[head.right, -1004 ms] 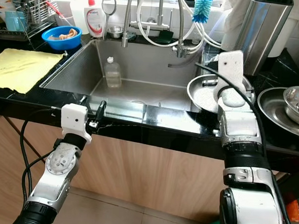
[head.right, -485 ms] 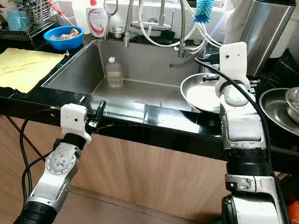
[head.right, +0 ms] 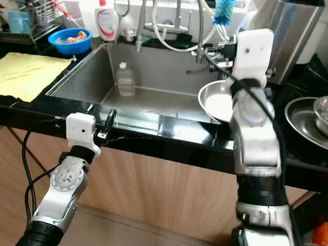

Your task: Kitchen organization

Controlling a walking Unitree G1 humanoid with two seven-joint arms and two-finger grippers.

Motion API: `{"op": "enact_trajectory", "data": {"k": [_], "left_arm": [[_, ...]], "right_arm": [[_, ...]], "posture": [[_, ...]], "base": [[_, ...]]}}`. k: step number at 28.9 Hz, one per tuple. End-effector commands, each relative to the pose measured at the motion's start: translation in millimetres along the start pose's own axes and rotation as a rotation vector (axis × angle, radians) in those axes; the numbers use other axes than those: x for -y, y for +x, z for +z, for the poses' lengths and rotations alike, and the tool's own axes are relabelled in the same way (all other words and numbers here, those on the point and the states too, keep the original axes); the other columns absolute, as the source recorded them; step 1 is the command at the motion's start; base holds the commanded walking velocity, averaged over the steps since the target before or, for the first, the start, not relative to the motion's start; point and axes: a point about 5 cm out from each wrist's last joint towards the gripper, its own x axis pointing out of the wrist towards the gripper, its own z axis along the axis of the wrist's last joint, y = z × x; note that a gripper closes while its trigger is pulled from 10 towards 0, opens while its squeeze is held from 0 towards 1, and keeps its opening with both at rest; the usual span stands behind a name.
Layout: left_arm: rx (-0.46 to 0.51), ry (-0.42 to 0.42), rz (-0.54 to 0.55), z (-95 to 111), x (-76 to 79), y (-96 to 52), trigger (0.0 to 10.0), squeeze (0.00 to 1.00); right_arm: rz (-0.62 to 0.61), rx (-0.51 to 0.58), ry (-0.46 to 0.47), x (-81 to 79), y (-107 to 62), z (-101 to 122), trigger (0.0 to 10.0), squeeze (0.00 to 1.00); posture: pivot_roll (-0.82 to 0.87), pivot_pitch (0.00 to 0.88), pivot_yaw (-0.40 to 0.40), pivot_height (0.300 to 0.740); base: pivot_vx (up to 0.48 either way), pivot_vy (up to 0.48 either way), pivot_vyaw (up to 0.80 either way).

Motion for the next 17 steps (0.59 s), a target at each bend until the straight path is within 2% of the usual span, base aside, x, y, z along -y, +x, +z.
{"op": "enact_trajectory", "data": {"k": [1,9,12,17], "left_arm": [[0.043,-0.021,0.02,11.7,-2.3,5.9,10.0,0.0],[0.113,-0.021,0.036,26.7,-3.6,10.9,10.0,0.0],[0.135,-0.029,0.047,30.0,-4.8,11.8,10.0,0.0],[0.128,-0.03,0.042,29.8,-0.6,11.2,10.0,0.0]], "right_arm": [[0.0,0.106,-0.001,-5.0,-10.9,9.9,10.0,0.0],[0.043,0.224,0.013,-16.7,-32.9,13.0,10.0,0.0],[0.057,0.278,-0.049,-18.3,-36.1,19.0,10.0,0.0],[0.059,0.296,-0.031,-18.9,-38.1,18.4,10.0,0.0]], "posture": [[-0.15,0.0,0.055,0.74],[-0.16,0.0,0.062,0.74],[-0.17,0.0,0.062,0.74],[-0.16,0.0,0.061,0.74]], "base": [[0.0,0.0,0.0],[0.0,0.0,0.0],[0.0,0.0,0.0],[0.0,0.0,0.0]]}}
